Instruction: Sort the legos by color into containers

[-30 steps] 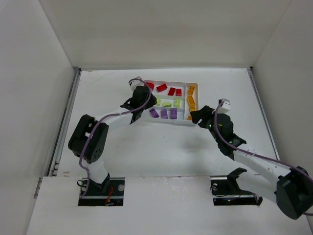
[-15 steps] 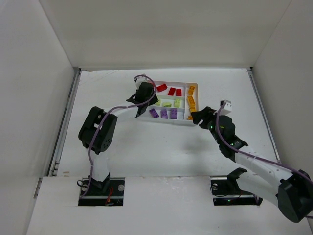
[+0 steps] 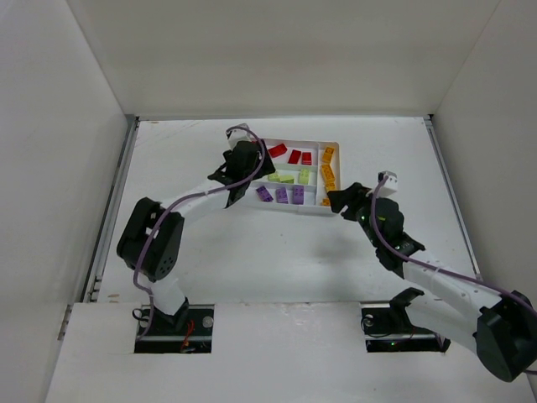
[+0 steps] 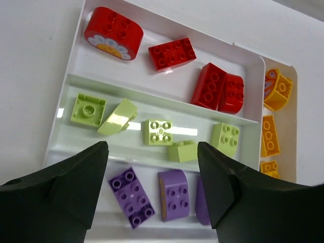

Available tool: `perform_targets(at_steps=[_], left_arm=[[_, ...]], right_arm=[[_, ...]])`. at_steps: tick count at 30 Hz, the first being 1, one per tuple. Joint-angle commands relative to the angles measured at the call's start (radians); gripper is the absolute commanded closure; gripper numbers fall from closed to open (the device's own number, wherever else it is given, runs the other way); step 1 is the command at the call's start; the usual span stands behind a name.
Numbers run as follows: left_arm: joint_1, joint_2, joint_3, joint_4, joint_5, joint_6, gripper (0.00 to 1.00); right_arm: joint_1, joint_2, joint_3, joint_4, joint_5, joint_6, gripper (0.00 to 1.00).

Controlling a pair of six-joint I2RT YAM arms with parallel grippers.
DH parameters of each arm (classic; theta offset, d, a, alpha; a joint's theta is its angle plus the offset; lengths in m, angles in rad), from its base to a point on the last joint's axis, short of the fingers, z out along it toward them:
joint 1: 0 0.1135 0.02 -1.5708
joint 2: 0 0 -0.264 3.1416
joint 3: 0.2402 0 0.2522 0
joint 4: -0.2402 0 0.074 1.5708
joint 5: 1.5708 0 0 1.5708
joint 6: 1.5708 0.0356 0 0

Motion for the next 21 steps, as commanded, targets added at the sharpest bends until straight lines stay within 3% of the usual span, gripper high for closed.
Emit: perform_targets(at_steps=[1, 3, 4, 5, 8, 12, 16, 21], left_arm=[[-0.011, -0.164, -0.081, 0.012, -0.037, 0.014, 0.29], [-0.015, -0.233, -0.142, 0.011, -0.069, 0.008, 0.26], [-0.018, -0.27, -0.179, 0.009, -0.091, 0.0, 0.18], [-0.021, -0.31, -0.217, 0.009, -0.109, -0.006, 0.0], [-0.02, -0.445, -0.341, -0.016, -0.155, -0.028, 0.0], [0.006, -0.621, -0.46, -0.13, -0.247, -0.067, 0.0], [0.034, -0.785, -0.572, -0.228, -0.272, -0.158, 0.0], [0.067, -0.919, -0.638, -0.384, -0.235, -0.236, 0.0]], right_arm=[[-0.006, -0.022, -0.021, 0.068, 0.004, 0.002, 0.36], [-0.012, -0.033, -0.027, 0.068, 0.008, 0.004, 0.43], [-0.014, -0.036, -0.028, 0.068, 0.013, 0.004, 0.48], [-0.014, -0.039, -0.028, 0.063, 0.015, 0.004, 0.54], [-0.01, -0.042, -0.028, 0.051, 0.045, 0.007, 0.73], [-0.017, -0.102, -0.04, -0.002, 0.155, 0.021, 0.79], [-0.052, -0.171, -0.079, -0.026, 0.267, 0.038, 0.65], [-0.125, -0.162, -0.11, -0.027, 0.327, 0.068, 0.19]])
